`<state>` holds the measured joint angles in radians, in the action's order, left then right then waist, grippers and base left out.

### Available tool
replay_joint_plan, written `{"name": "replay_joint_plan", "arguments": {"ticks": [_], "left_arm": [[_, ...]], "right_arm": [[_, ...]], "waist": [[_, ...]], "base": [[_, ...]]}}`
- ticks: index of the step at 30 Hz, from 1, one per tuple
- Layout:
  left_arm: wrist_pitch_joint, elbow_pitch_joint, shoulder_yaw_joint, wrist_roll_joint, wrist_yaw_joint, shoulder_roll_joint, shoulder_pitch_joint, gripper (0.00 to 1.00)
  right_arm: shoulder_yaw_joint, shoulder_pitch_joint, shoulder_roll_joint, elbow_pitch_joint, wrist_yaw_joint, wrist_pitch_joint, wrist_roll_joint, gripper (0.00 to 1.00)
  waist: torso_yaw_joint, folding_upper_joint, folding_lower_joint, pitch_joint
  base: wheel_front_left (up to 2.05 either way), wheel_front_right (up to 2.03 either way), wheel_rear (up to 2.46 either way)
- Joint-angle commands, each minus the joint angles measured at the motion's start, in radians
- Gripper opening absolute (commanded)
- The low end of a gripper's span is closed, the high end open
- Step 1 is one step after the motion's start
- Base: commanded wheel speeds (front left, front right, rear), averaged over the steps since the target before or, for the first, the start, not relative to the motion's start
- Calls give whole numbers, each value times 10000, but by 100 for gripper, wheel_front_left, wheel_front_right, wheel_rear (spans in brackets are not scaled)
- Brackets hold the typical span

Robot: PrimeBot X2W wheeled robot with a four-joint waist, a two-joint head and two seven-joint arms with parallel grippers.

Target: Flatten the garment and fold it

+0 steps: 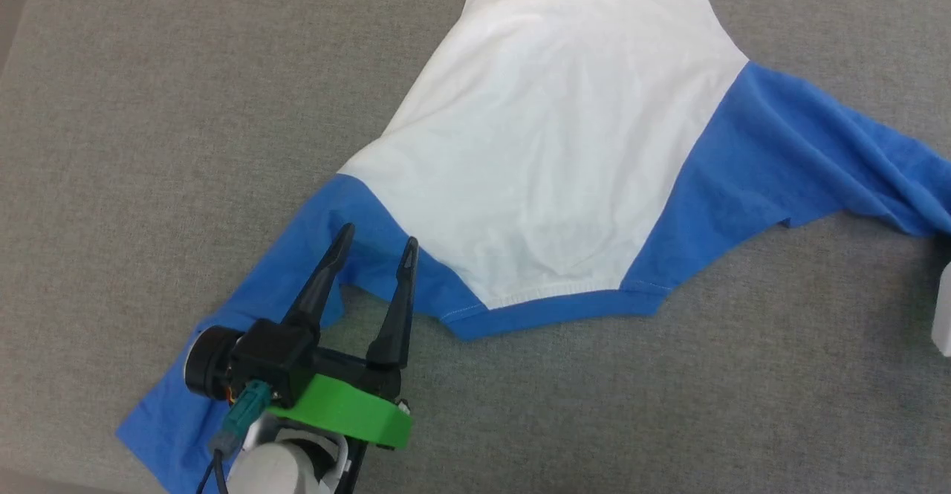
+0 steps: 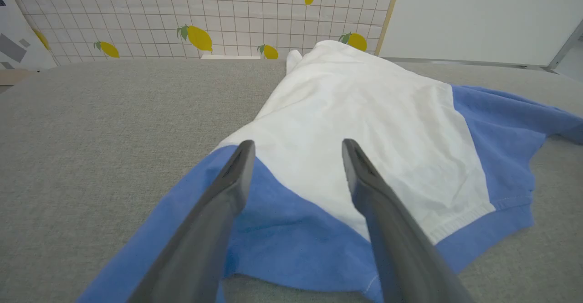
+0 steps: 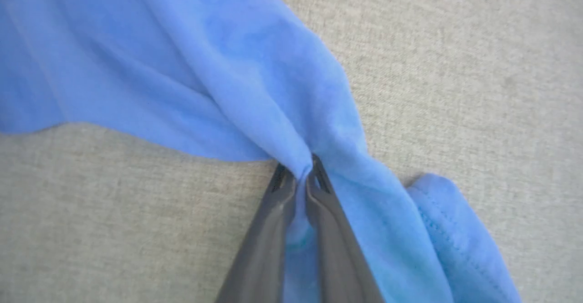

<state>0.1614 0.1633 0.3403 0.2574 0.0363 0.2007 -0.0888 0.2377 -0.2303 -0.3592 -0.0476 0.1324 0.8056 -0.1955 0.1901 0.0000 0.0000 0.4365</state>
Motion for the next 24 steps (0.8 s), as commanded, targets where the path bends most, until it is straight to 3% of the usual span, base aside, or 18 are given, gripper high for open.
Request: {"name": "replay_joint_plan", "arguments": {"ticks": [1, 8, 15, 21, 22, 23, 24], "left_arm": [[100, -61, 4, 48, 28, 34, -175, 100], [46, -74, 27, 41, 61, 144, -132, 100], [-69, 8, 107, 85, 31, 253, -52, 100], [-182, -25, 214, 145, -33, 307, -56, 100], [-210, -32, 243, 150, -57, 320, -80, 100], [-228, -41, 267, 150, -76, 328, -106, 100], [-246, -46, 306, 147, -93, 322, -144, 100]], "right_arm": [[42, 10, 68, 299, -17, -96, 99, 0], [1440, -75, -76, 263, -17, -399, 398, 0], [3460, 347, -1139, 267, -17, -462, 1048, 0], [3528, -139, -1468, 1108, -17, -1655, 1802, 0], [3439, -321, -1406, 1330, -17, -1917, 1950, 26], [3333, -450, -1344, 1521, -17, -2081, 2059, 100], [3212, -613, -1247, 1763, -17, -2225, 2178, 100]], "waist": [[-55, 0, 0, -83], [-310, 0, 0, -515], [-218, 0, 0, -500], [-100, 0, 0, -460], [-95, 0, 0, -450], [-94, 0, 0, -443], [-97, 0, 0, -439]], "base": [[0, 0, 0], [0, 0, 0], [0, 0, 0], [0, 0, 0], [0, 0, 0], [0, 0, 0], [0, 0, 0]]}}
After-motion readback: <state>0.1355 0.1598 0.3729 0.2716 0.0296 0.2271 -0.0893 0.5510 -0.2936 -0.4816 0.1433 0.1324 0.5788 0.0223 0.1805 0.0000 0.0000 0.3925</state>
